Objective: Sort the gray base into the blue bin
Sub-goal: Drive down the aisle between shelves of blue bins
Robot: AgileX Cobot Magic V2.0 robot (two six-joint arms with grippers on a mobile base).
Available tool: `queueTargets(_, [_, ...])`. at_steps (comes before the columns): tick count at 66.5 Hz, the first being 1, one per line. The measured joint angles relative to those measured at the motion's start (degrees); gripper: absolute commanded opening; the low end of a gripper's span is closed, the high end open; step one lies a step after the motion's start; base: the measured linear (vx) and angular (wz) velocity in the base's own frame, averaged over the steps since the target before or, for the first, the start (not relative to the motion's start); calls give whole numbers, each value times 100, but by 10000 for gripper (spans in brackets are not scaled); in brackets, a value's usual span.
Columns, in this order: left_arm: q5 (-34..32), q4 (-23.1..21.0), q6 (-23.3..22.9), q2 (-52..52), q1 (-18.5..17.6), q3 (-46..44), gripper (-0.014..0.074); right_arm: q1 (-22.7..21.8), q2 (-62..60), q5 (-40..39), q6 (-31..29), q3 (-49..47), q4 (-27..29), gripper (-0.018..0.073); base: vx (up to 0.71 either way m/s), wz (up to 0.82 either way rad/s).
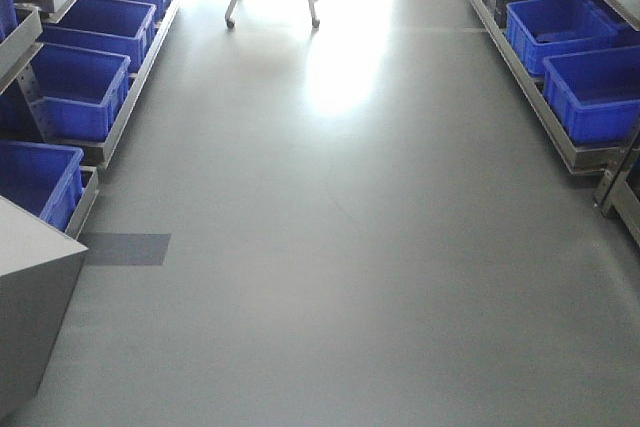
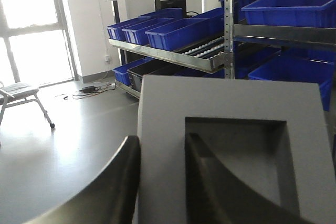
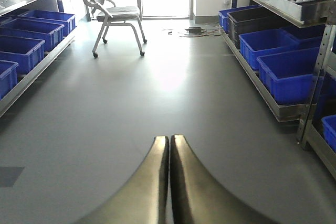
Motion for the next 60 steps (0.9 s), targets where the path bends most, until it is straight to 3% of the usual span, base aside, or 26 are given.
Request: queueTargets(60, [0, 0, 0, 0, 0, 0, 20, 0, 0, 0, 0, 0, 0, -5, 33, 6])
